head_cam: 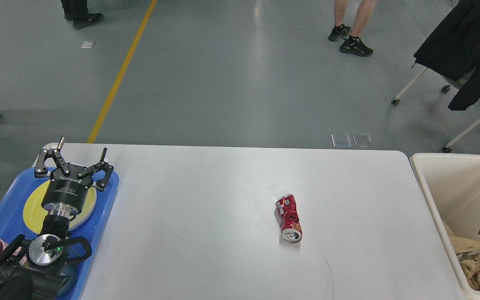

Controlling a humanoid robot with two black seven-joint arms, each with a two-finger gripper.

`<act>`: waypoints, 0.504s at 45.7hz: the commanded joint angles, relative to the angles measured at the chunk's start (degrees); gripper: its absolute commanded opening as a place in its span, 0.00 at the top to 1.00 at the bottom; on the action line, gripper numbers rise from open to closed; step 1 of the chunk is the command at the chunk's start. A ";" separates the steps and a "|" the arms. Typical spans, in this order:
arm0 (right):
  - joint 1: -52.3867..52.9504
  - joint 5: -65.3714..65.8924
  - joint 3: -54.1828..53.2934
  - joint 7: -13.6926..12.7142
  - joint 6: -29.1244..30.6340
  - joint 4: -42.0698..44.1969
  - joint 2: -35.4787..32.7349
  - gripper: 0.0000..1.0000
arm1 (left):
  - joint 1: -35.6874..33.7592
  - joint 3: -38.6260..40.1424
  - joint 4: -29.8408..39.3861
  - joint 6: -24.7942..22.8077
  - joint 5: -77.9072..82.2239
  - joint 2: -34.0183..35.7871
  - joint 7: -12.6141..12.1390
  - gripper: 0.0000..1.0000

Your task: Tidy desktop

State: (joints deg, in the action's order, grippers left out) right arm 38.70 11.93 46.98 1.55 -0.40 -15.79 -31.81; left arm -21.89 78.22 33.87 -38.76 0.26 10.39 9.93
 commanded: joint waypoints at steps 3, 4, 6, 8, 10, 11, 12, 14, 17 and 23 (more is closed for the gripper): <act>14.10 4.50 4.17 -4.79 5.93 -13.89 -4.66 0.00 | 0.00 0.00 0.06 0.00 0.00 -0.02 0.00 0.03; 16.12 4.85 5.04 -5.67 6.80 -15.91 -5.01 0.00 | 0.00 0.00 -0.03 0.00 0.00 -0.02 0.00 0.03; 20.43 5.38 6.71 -7.69 8.82 -19.87 -5.45 0.00 | -0.09 0.00 -0.03 0.00 0.00 -0.02 0.00 0.03; 24.82 5.47 8.82 -9.80 10.84 -23.65 -5.72 0.00 | -0.09 0.00 0.06 0.00 0.00 -0.02 0.00 0.03; 29.39 5.38 11.02 -11.91 12.95 -26.82 -5.72 0.00 | -0.09 0.00 -0.03 0.00 0.00 -0.02 0.00 0.03; 31.94 5.30 12.16 -12.97 14.27 -28.49 -5.72 0.00 | 0.00 0.00 -0.03 0.00 0.00 -0.02 0.00 0.03; 34.58 5.21 13.48 -13.93 15.59 -30.24 -5.63 0.00 | 0.00 0.00 -0.03 0.00 0.00 -0.02 0.00 0.03; 40.20 5.21 16.02 -15.52 19.10 -34.02 -5.54 0.00 | 0.00 0.00 0.06 -0.09 0.00 -0.02 0.00 0.03; 48.46 5.12 19.54 -16.67 24.46 -39.03 -4.84 0.00 | 0.00 0.00 -0.03 -0.09 0.00 -0.02 0.00 0.03; 62.10 4.68 22.37 -16.58 33.43 -47.65 -2.65 0.00 | 0.00 0.00 -0.03 -0.09 0.00 -0.02 0.00 0.03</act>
State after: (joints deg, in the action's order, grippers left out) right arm 90.43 16.83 67.26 -14.85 26.36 -56.65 -36.04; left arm -21.93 78.22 33.87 -38.83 0.27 10.37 9.93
